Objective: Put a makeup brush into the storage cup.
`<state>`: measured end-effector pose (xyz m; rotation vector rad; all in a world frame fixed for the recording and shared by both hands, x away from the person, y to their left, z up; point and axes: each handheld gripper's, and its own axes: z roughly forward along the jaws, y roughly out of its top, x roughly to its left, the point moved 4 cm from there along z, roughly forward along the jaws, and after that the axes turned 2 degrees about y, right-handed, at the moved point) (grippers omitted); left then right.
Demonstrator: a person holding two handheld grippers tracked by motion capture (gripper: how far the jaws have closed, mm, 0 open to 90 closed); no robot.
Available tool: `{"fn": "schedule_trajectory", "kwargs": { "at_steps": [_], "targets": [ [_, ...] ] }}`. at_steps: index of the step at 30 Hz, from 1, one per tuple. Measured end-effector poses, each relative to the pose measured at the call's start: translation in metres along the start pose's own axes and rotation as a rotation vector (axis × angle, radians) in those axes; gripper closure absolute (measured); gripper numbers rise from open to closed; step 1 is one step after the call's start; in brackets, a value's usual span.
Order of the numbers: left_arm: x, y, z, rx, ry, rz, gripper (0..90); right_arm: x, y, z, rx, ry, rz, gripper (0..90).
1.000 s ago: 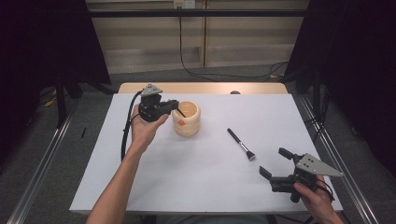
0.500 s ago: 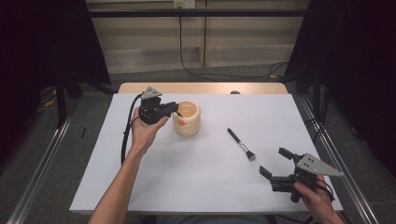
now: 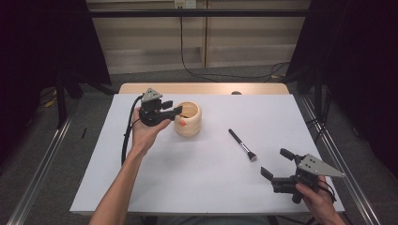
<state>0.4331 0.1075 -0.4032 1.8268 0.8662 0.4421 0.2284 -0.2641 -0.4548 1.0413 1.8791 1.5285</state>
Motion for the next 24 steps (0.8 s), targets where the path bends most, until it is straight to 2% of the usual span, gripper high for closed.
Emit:
{"fn": "schedule_trajectory", "kwargs": {
  "at_steps": [3,5,11,16,18,24],
  "targets": [
    [-0.002,0.001,-0.001,-0.018,0.005,0.013,38.2,0.0,0.0,0.0,0.001,-0.001,0.001,0.1],
    [-0.002,0.0,-0.003,-0.035,0.009,0.001,30.7,-0.001,0.0,0.0,0.002,-0.005,-0.002,0.0],
    [0.001,-0.004,-0.006,-0.042,0.026,-0.013,13.8,0.0,-0.001,0.001,0.003,-0.002,-0.007,0.0],
    [0.0,-0.003,-0.011,-0.048,0.011,-0.013,7.1,0.0,-0.001,0.001,0.005,-0.002,-0.007,0.0],
    [-0.002,-0.003,-0.013,-0.057,0.01,0.002,4.1,0.0,-0.001,0.001,0.005,-0.002,-0.008,0.0],
    [-0.002,-0.004,-0.021,-0.078,0.016,-0.005,2.6,0.0,-0.001,0.001,0.005,-0.001,-0.003,0.0]
  ]
}}
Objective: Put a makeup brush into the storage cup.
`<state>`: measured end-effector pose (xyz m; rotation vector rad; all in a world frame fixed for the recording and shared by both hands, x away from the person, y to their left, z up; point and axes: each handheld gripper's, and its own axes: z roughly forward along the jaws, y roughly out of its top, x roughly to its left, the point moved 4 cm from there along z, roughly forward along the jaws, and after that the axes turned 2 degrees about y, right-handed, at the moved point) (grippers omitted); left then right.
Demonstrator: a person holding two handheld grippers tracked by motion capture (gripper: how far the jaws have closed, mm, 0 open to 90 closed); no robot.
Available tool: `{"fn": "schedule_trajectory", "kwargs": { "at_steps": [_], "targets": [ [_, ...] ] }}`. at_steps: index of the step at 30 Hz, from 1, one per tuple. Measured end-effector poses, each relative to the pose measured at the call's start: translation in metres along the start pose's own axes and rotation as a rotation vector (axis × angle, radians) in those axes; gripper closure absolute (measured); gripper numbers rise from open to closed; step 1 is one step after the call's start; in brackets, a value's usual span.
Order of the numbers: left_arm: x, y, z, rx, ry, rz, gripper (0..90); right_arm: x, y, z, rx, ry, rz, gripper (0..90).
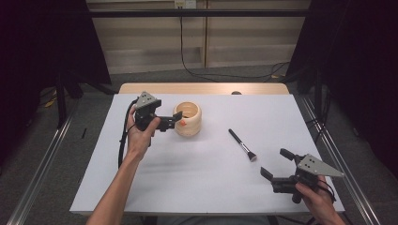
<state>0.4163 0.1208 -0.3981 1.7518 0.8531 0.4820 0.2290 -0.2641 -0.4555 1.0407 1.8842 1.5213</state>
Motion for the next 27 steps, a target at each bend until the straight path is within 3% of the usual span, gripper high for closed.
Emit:
{"fn": "schedule_trajectory", "kwargs": {
  "at_steps": [7,11,15,27],
  "targets": [
    [-0.001,-0.002,-0.008,-0.004,0.019,0.011,2.1,-0.001,0.0,0.001,0.004,-0.002,0.0,0.0],
    [-0.002,-0.002,-0.014,-0.02,0.016,-0.004,1.8,0.0,0.0,0.002,0.006,0.0,-0.005,0.0],
    [-0.004,-0.007,-0.021,-0.017,0.035,0.022,2.0,-0.001,0.0,0.001,0.004,-0.003,-0.002,0.0],
    [-0.006,-0.024,-0.042,-0.032,0.058,0.028,2.4,-0.001,-0.001,0.001,0.009,-0.005,-0.012,0.0]
  ]
}}
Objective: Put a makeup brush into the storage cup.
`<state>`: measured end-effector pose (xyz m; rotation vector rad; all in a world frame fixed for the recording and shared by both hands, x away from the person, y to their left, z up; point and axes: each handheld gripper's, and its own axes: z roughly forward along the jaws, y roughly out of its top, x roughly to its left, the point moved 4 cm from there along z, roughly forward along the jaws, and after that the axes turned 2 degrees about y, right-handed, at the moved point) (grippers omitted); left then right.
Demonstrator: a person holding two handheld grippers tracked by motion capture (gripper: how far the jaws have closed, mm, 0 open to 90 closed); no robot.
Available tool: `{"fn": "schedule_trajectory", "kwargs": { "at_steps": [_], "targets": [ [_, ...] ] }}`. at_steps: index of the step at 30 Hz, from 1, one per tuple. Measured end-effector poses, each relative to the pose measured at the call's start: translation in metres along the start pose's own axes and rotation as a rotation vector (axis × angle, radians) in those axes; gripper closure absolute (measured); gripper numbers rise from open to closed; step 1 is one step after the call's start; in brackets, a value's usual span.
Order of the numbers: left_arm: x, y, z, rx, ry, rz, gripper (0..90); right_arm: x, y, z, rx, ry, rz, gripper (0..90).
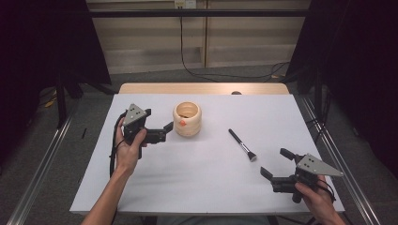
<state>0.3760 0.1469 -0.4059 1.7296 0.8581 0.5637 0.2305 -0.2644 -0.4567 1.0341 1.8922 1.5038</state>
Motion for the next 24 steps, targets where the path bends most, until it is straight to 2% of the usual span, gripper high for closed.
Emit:
{"fn": "schedule_trajectory", "kwargs": {
  "at_steps": [4,8,10,12,15,18,22,24],
  "targets": [
    [0.001,-0.006,-0.008,-0.014,0.007,-0.02,2.7,0.0,0.0,0.0,-0.001,0.002,-0.005,0.0],
    [-0.001,-0.011,-0.017,-0.026,0.008,-0.015,0.5,-0.001,0.0,0.0,-0.001,0.0,0.002,0.0],
    [-0.003,-0.013,-0.022,-0.029,0.013,0.001,1.6,-0.001,0.0,0.0,-0.001,-0.002,0.0,0.0],
    [-0.006,-0.014,-0.026,-0.045,0.008,-0.01,0.8,-0.002,0.0,0.0,-0.005,-0.006,0.003,0.0],
    [-0.01,-0.016,-0.031,-0.05,0.006,-0.005,1.1,-0.002,0.001,-0.001,-0.006,-0.007,0.0,0.0],
    [-0.012,-0.02,-0.036,-0.047,-0.009,-0.026,1.3,-0.002,0.0,-0.001,-0.006,-0.006,0.0,0.0],
    [-0.012,-0.028,-0.044,-0.051,0.016,-0.038,1.8,-0.002,0.0,-0.001,-0.005,-0.005,0.002,0.0],
    [-0.012,-0.032,-0.048,-0.055,0.03,-0.031,1.6,-0.002,0.0,-0.001,-0.004,-0.008,0.003,0.0]
  ]
}}
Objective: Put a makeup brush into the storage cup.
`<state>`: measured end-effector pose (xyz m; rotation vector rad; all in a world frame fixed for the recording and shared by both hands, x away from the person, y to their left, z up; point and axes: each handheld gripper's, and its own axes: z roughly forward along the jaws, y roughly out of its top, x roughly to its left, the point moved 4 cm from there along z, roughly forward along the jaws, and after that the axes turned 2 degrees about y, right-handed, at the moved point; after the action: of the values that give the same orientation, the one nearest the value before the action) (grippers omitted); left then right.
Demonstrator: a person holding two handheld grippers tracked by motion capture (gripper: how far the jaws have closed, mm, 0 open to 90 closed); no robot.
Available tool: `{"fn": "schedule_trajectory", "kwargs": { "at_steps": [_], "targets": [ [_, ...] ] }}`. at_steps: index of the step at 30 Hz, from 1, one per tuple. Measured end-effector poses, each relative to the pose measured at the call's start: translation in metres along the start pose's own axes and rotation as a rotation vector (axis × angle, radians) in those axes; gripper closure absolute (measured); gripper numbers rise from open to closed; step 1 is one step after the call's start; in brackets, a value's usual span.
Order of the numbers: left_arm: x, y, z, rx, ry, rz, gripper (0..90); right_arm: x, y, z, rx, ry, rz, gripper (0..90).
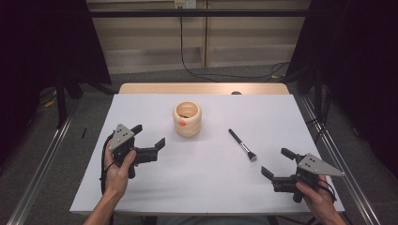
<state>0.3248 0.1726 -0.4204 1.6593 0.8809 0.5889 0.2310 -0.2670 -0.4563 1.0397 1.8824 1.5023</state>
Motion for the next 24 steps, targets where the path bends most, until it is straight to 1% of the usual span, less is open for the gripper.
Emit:
{"fn": "schedule_trajectory", "kwargs": {
  "at_steps": [3,4,6,8,11,13,15,18,20,22,24],
  "targets": [
    [0.0,-0.004,-0.007,0.006,0.025,0.024,1.4,0.0,0.0,0.0,0.0,-0.001,-0.001,0.0],
    [0.001,-0.005,-0.009,0.005,0.022,0.022,1.7,0.0,0.0,0.0,0.0,-0.001,-0.002,0.0],
    [0.001,-0.006,-0.012,-0.001,0.026,0.003,1.3,0.001,0.0,0.0,-0.004,0.0,-0.004,0.0],
    [0.001,-0.007,-0.016,0.0,0.034,0.017,1.4,0.001,0.0,0.0,-0.003,-0.001,-0.005,0.0],
    [0.0,-0.011,-0.022,0.003,0.032,0.014,1.1,0.0,0.001,-0.001,-0.007,-0.007,-0.002,0.0],
    [-0.002,-0.015,-0.027,0.012,0.043,0.029,1.1,0.0,0.0,-0.002,-0.006,-0.014,-0.002,0.0],
    [-0.004,-0.018,-0.03,0.021,0.035,0.025,0.7,0.0,0.0,-0.003,-0.003,-0.019,-0.002,0.0],
    [-0.006,-0.022,-0.037,0.018,0.045,0.017,0.8,0.0,0.0,-0.005,-0.007,-0.021,0.0,0.0],
    [-0.007,-0.025,-0.042,0.024,0.048,0.024,0.9,-0.001,0.0,-0.006,-0.008,-0.028,0.002,0.0],
    [-0.009,-0.028,-0.047,0.015,0.053,0.018,0.9,-0.001,0.0,-0.007,-0.009,-0.032,0.005,0.0],
    [-0.011,-0.033,-0.051,0.016,0.054,0.025,0.9,-0.002,0.0,-0.008,-0.011,-0.031,0.001,0.0]
  ]
}}
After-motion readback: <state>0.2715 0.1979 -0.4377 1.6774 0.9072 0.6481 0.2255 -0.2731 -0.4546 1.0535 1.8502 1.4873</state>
